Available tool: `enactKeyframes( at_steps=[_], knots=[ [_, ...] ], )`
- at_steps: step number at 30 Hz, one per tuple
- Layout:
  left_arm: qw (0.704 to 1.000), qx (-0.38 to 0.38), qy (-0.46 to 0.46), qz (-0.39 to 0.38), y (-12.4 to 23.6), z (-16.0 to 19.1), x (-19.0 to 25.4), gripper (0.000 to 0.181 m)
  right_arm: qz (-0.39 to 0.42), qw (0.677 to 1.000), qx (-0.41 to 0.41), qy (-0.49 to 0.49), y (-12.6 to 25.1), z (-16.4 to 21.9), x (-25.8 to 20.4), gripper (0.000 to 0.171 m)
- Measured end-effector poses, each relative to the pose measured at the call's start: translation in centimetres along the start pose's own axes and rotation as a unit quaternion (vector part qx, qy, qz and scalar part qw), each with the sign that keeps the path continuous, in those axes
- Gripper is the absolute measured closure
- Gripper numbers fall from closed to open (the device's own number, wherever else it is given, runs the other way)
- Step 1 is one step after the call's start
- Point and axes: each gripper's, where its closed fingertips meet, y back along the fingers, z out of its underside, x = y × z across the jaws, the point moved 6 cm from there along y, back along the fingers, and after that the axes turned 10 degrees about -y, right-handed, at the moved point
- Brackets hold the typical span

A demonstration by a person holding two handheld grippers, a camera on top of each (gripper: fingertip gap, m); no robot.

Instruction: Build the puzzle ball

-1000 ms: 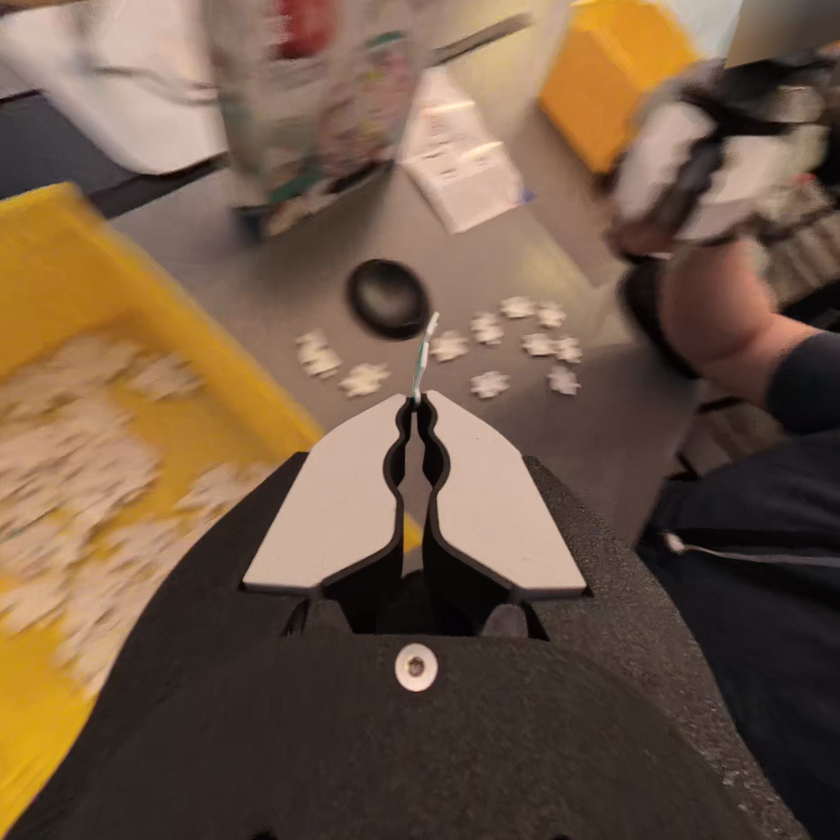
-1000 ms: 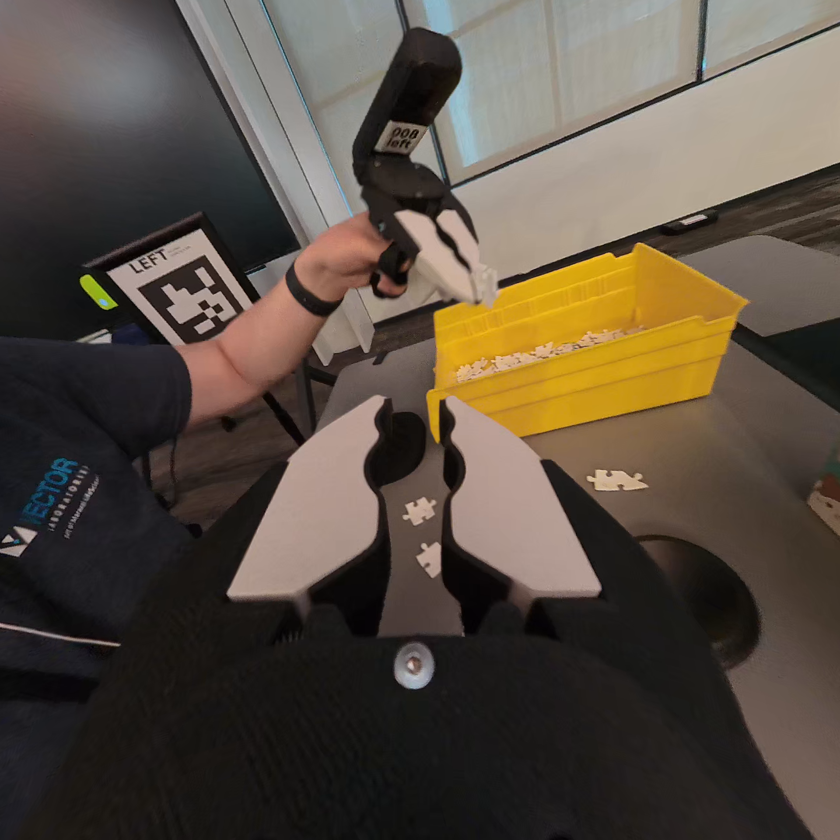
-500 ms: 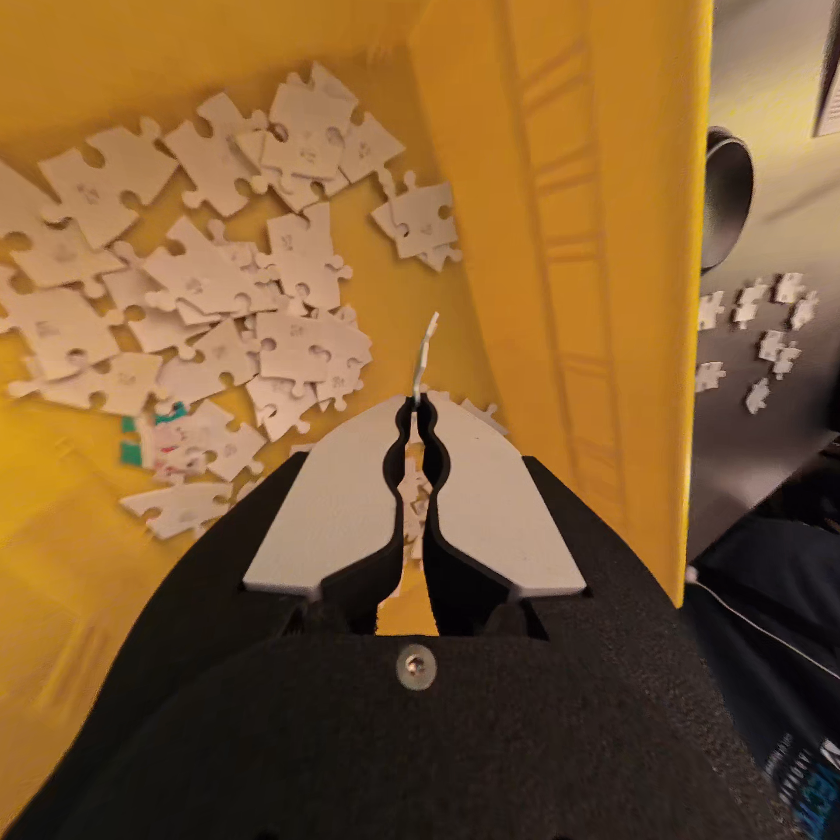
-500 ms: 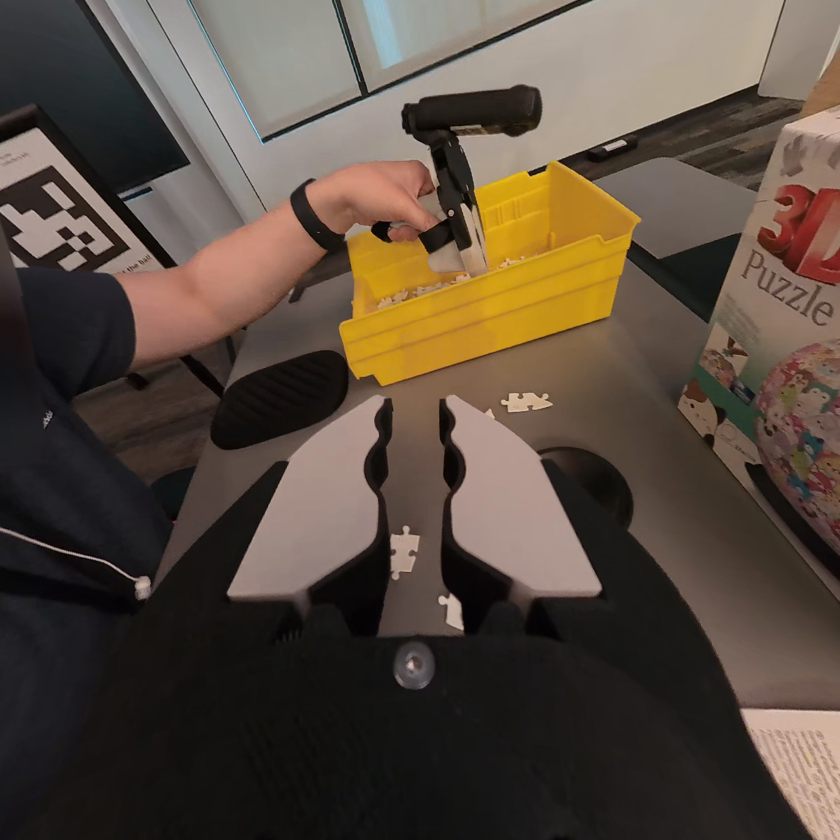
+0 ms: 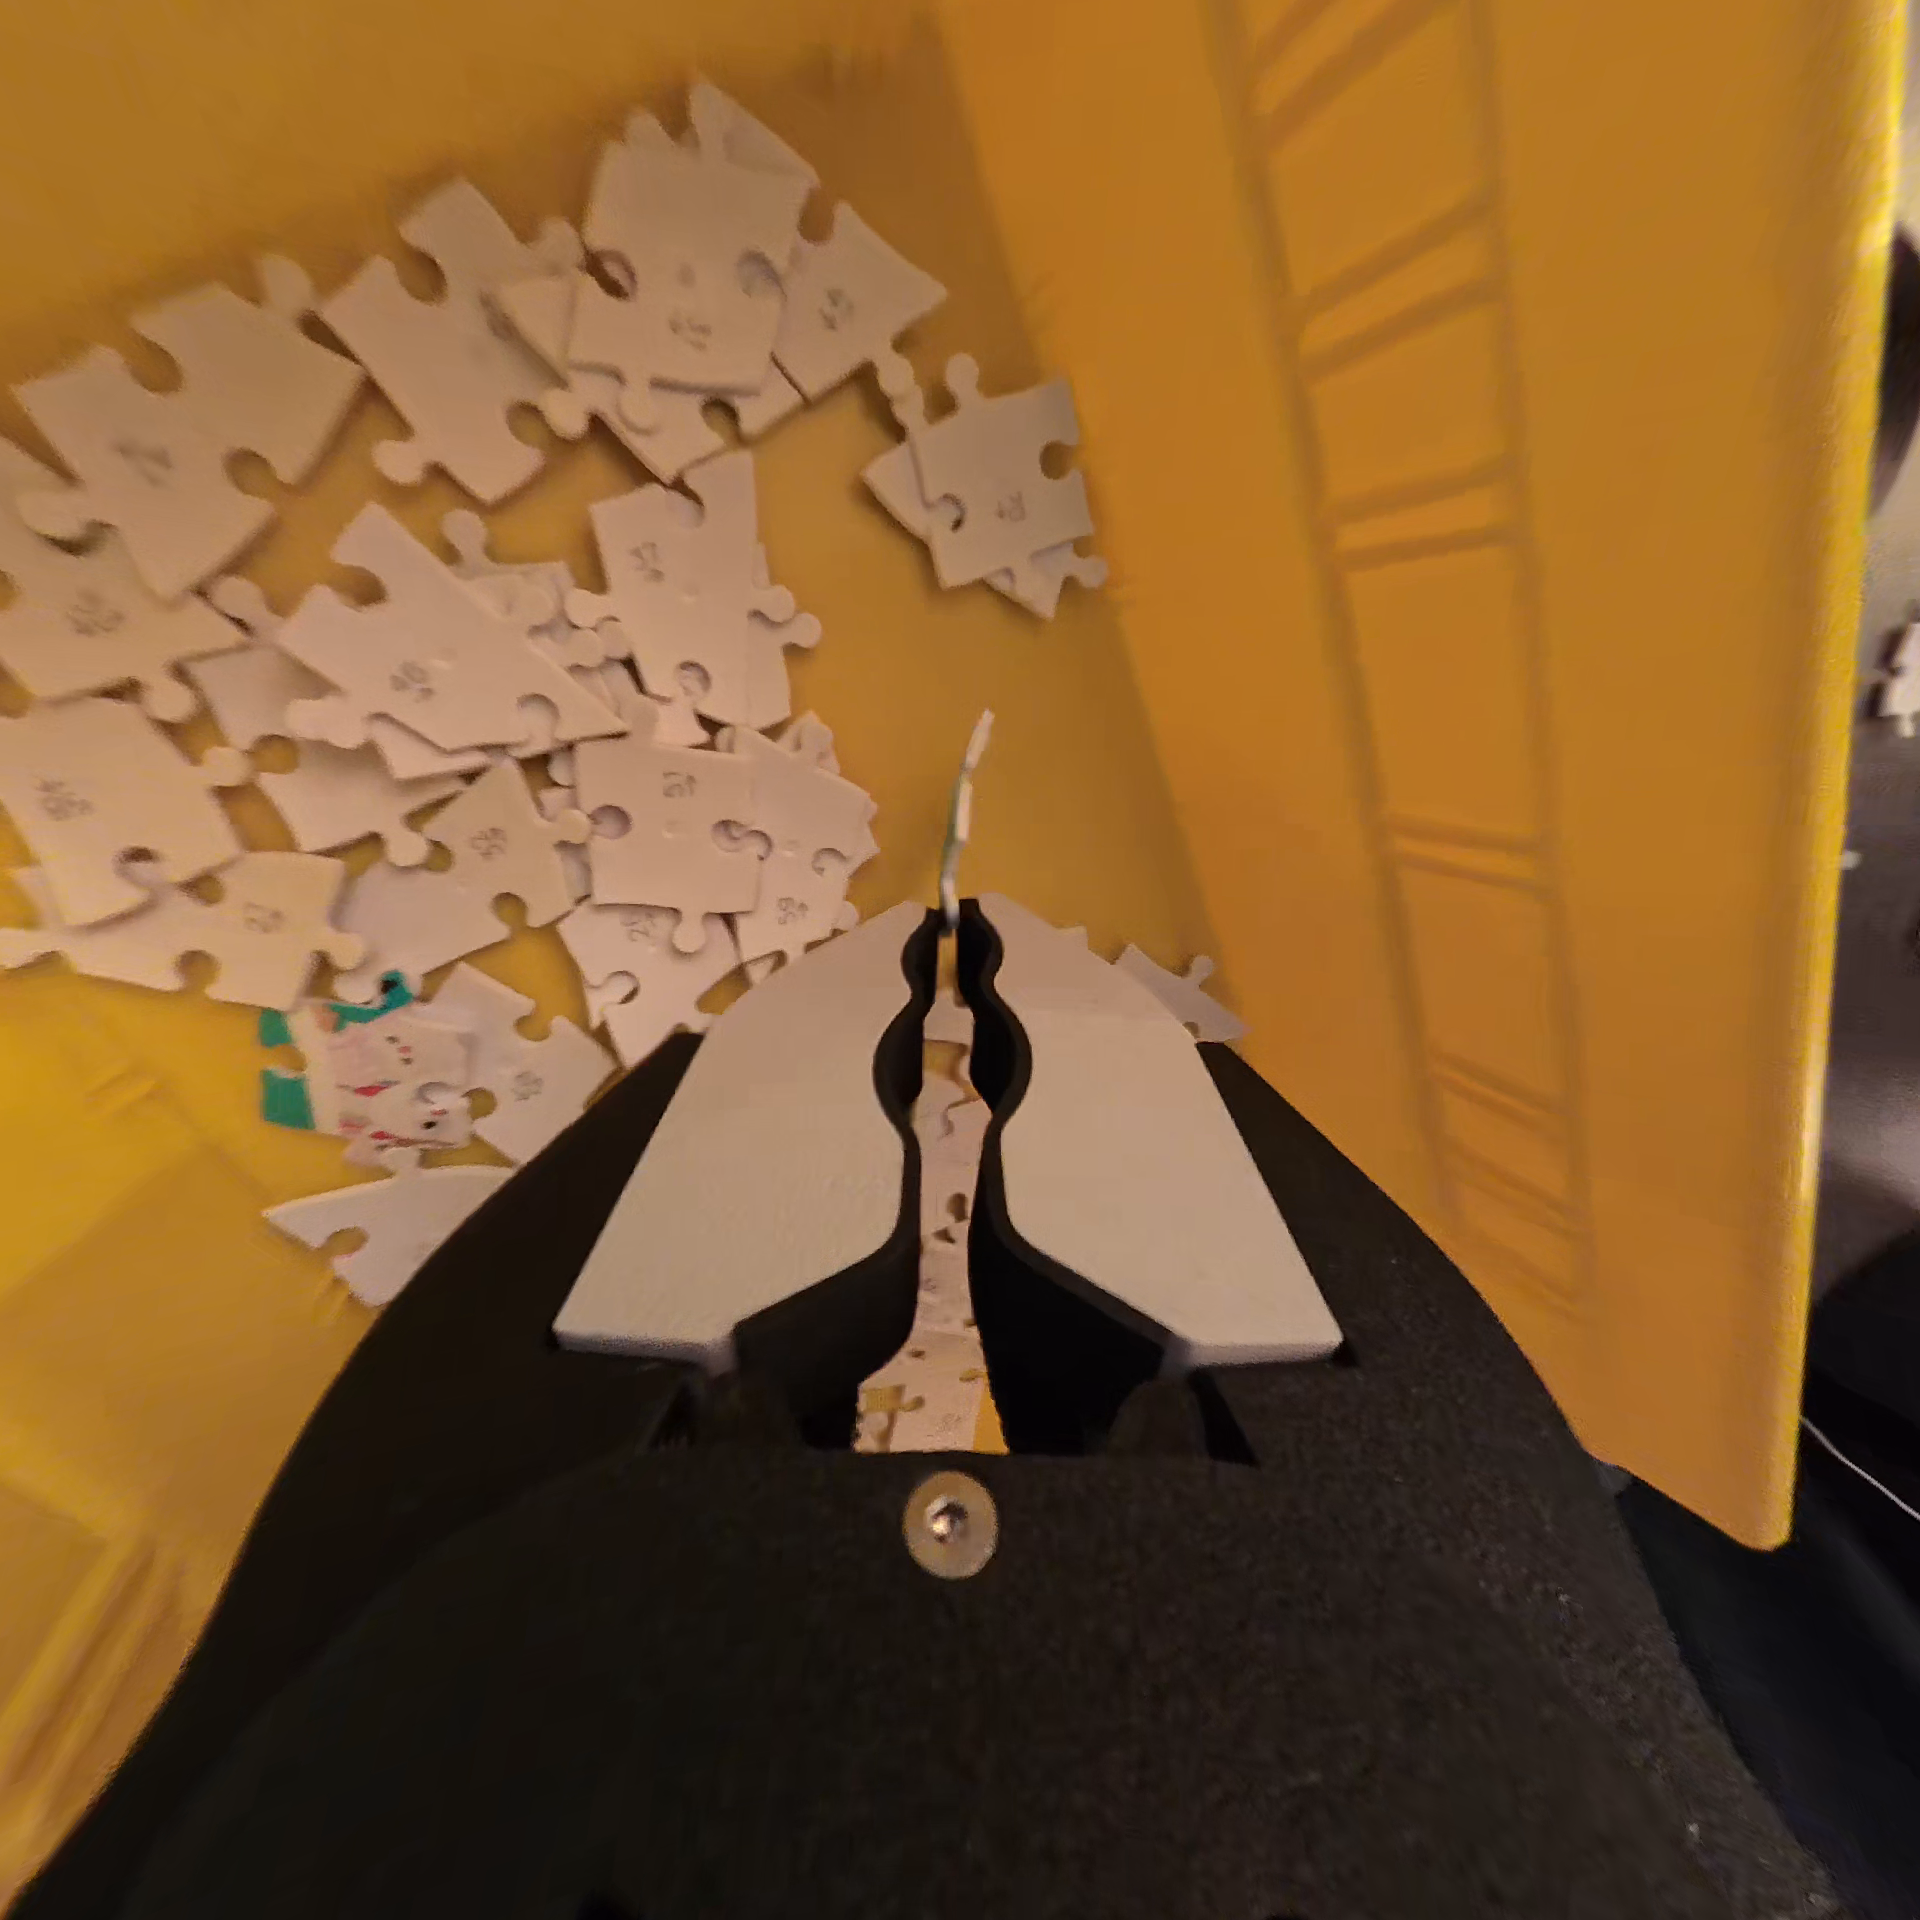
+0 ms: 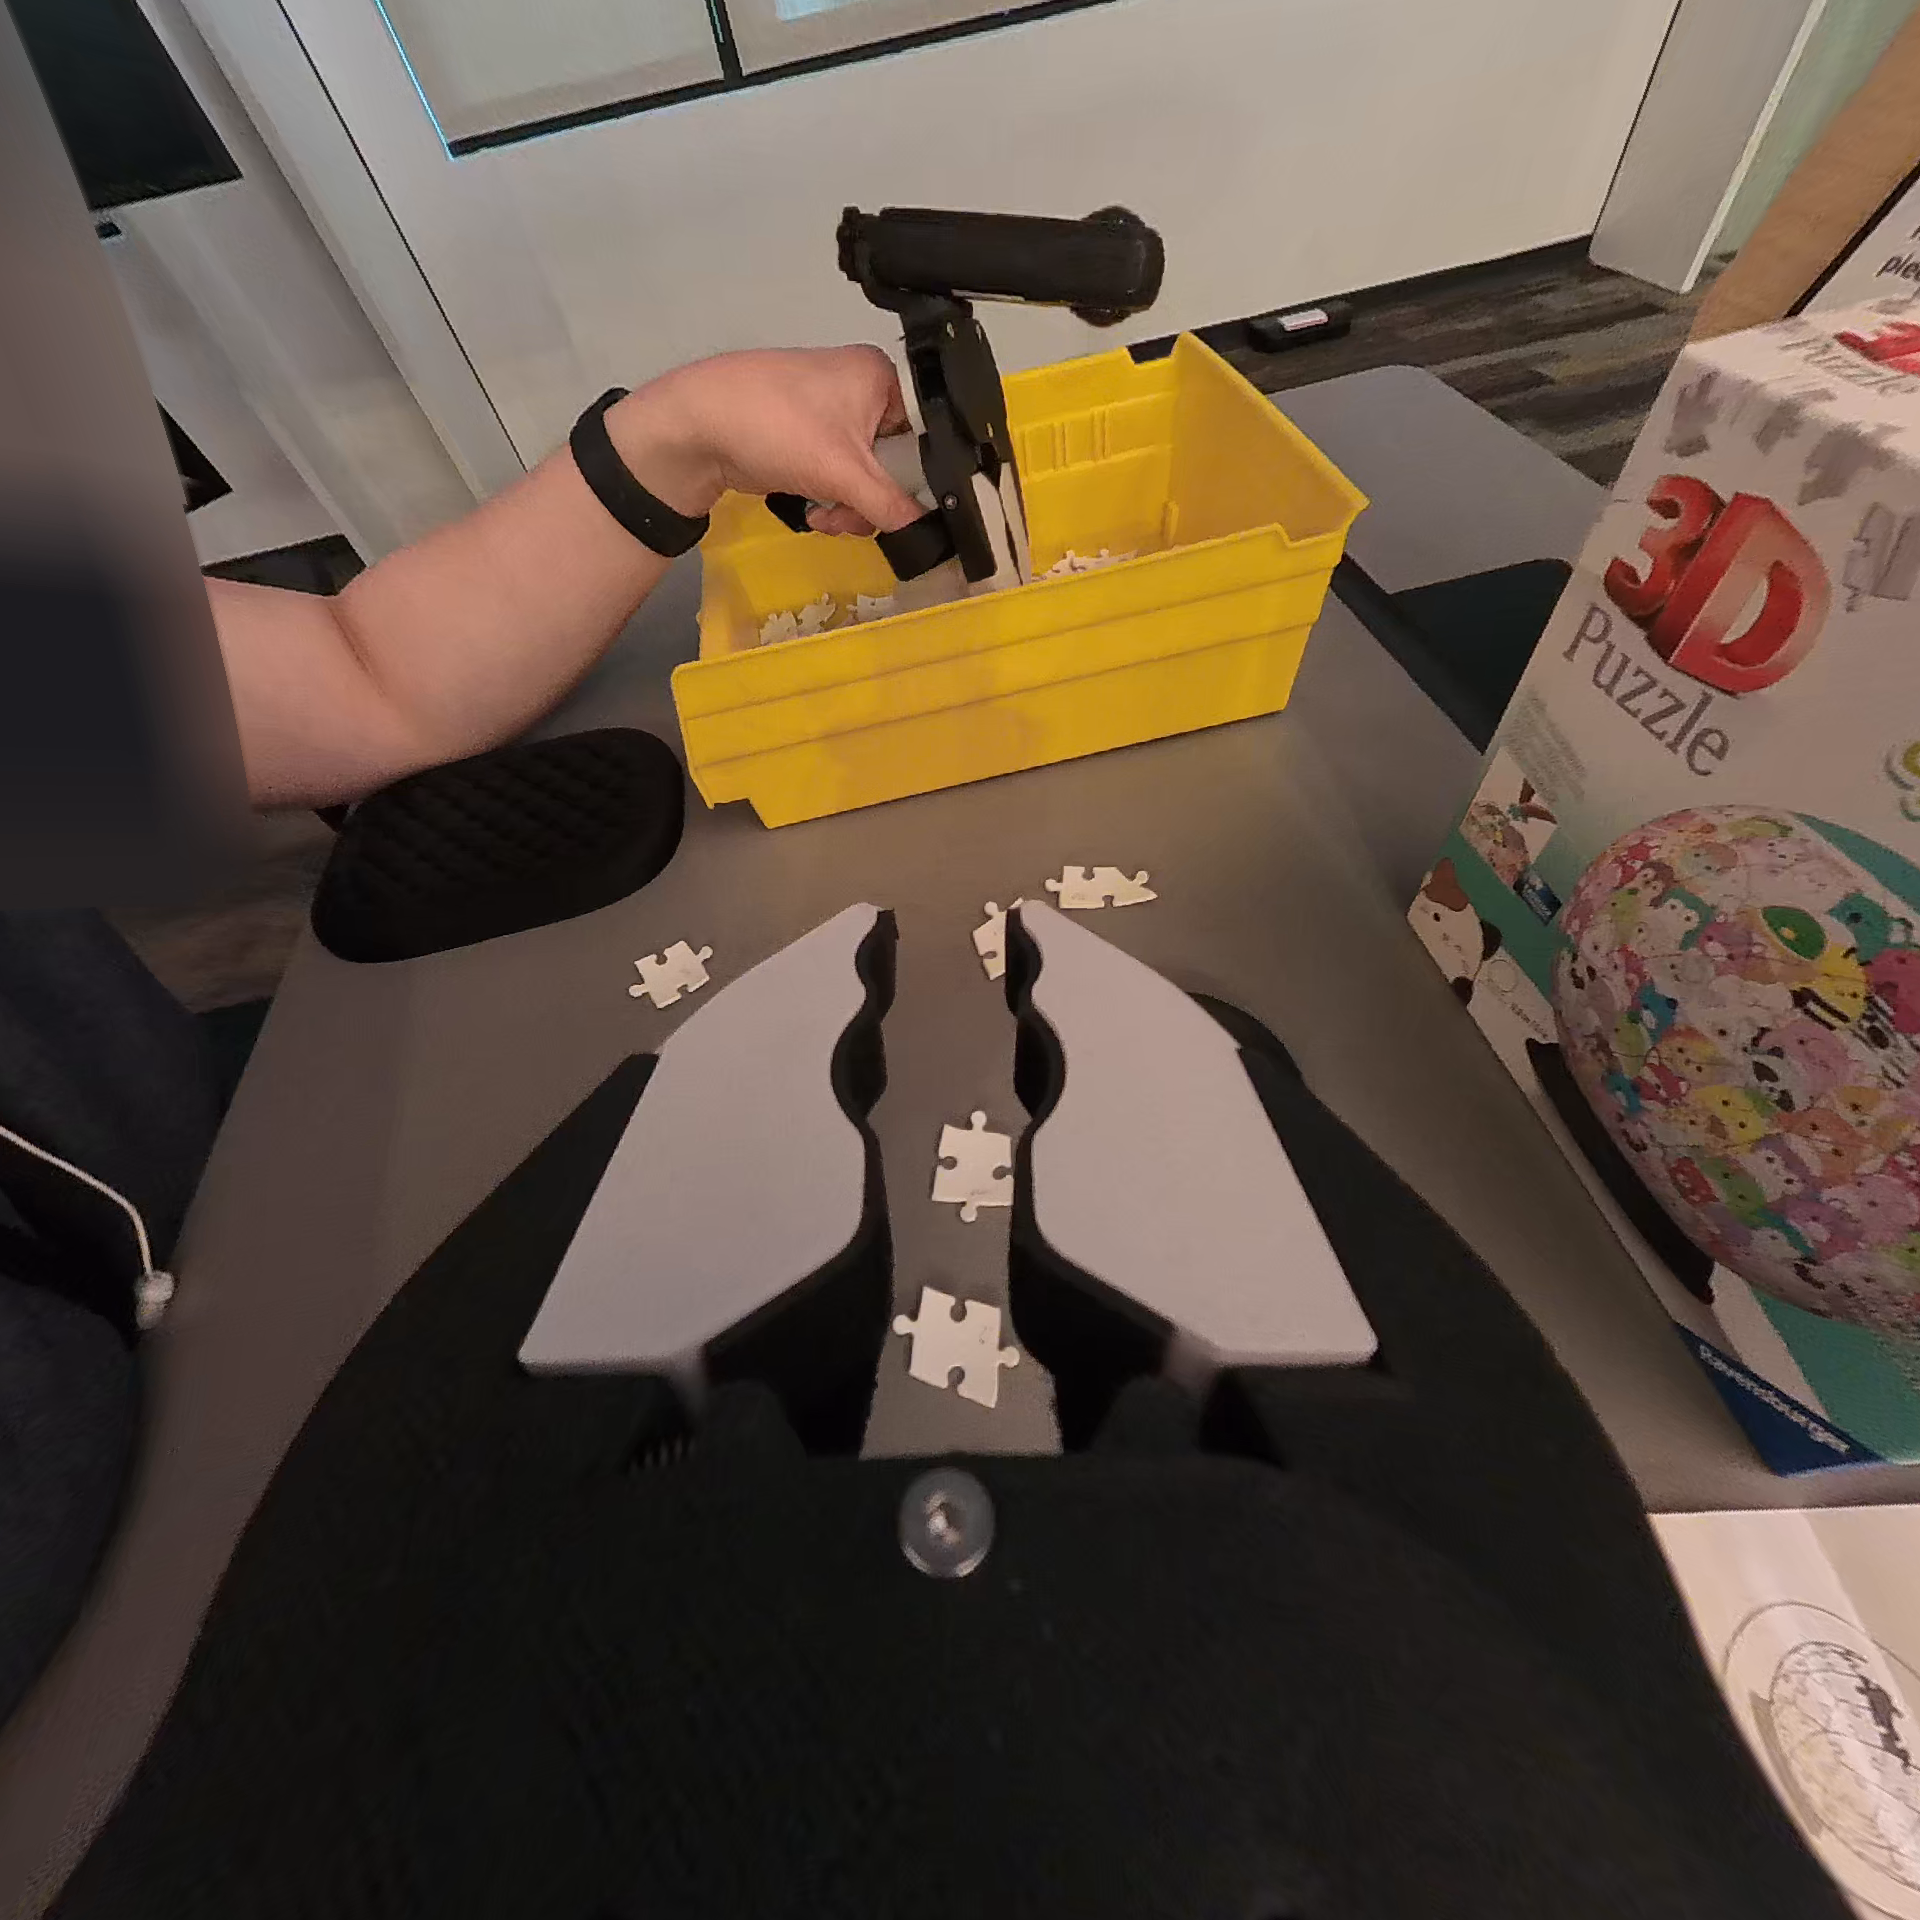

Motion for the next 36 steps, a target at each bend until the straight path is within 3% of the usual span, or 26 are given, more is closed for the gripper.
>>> enactKeyframes(
  at_steps=[7,15,18,24,29,31,36],
  knots=[
    [0.995,0.047,-0.044,-0.073,3.2,-0.8,0.1,0.171,0.008,1.0,0.009,0.018,0.6,-0.4,-0.3,0.15],
    [0.934,0.255,-0.099,-0.228,12.7,-1.6,0.0,0.175,0.04,0.995,0.074,0.061,1.7,-1.4,0.1,0.148],
    [0.906,0.334,-0.124,-0.227,15.5,-1.5,1.1,0.16,0.061,0.992,0.086,0.073,2.0,-1.5,0.4,0.144],
    [0.853,0.442,-0.171,-0.217,18.5,-1.3,3.0,0.156,0.091,0.983,0.114,0.111,2.0,-1.7,0.4,0.133],
    [0.802,0.532,-0.195,-0.19,20.8,-0.3,4.4,0.168,0.105,0.98,0.12,0.122,2.2,-1.8,0.5,0.133],
    [0.797,0.532,-0.225,-0.176,21.1,0.2,4.9,0.181,0.102,0.981,0.116,0.118,2.2,-1.7,0.5,0.133],
    [0.798,0.517,-0.252,-0.18,21.5,1.2,5.6,0.176,0.101,0.985,0.089,0.112,1.6,-1.0,1.0,0.133]
  ],
)
